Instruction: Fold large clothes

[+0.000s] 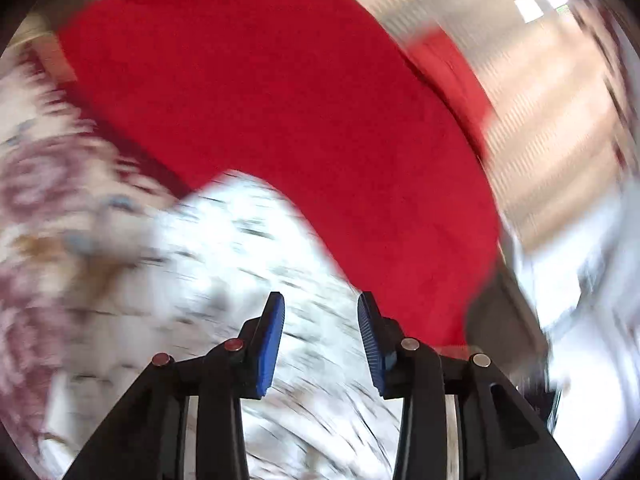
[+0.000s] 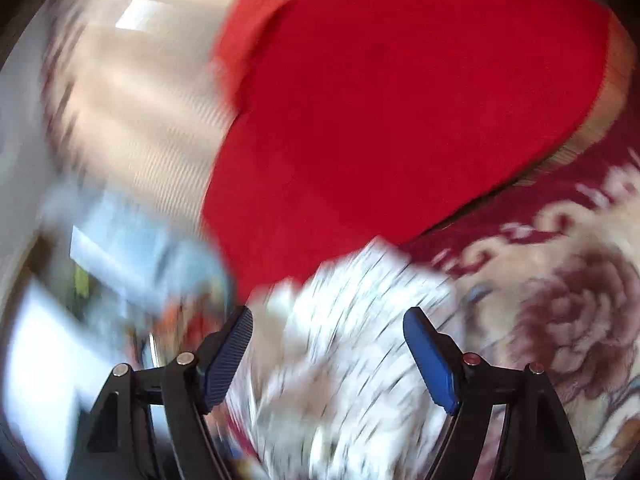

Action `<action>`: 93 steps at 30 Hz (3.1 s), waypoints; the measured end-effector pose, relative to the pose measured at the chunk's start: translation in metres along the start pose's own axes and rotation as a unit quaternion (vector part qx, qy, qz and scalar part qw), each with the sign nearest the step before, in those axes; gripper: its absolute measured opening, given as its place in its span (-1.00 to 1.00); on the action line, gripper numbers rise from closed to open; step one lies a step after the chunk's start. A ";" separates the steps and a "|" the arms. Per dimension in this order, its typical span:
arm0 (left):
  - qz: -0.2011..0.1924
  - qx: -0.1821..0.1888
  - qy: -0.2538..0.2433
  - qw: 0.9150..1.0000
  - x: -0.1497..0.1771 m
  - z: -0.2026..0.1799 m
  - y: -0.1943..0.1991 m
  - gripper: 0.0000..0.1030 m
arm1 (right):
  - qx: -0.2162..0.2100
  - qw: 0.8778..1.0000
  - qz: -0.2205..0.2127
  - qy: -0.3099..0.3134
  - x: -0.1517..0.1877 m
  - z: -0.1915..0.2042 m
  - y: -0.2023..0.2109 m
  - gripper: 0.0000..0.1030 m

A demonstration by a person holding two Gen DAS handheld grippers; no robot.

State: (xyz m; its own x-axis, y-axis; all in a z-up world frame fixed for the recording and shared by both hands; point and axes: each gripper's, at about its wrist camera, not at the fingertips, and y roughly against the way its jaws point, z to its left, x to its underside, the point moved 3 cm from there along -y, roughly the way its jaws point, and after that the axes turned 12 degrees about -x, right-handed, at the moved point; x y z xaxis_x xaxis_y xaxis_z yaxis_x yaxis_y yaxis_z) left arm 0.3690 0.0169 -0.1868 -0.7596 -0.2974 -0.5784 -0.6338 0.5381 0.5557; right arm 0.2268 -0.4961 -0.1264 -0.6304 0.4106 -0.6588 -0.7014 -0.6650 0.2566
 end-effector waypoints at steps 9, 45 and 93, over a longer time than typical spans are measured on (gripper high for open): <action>0.080 0.020 -0.098 0.992 0.037 -0.035 -0.017 -0.12 | -0.012 0.973 0.224 0.059 0.101 0.030 -0.076 0.57; 0.013 -0.163 0.088 0.983 -0.042 0.083 -0.074 0.63 | 0.252 0.967 0.040 -0.020 0.042 -0.037 -0.110 0.06; -0.008 -0.218 -0.157 0.963 -0.001 -0.041 -0.028 0.32 | 0.236 0.971 0.033 0.012 0.052 0.034 -0.088 0.06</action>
State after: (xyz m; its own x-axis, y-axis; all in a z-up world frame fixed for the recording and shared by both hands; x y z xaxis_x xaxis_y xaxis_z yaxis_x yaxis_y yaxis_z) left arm 0.3813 -0.0302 -0.1774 -0.7103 -0.0129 -0.7037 -0.6987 0.1335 0.7028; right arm 0.2449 -0.3947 -0.1591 -0.6748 0.3580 -0.6454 -0.7380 -0.3259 0.5908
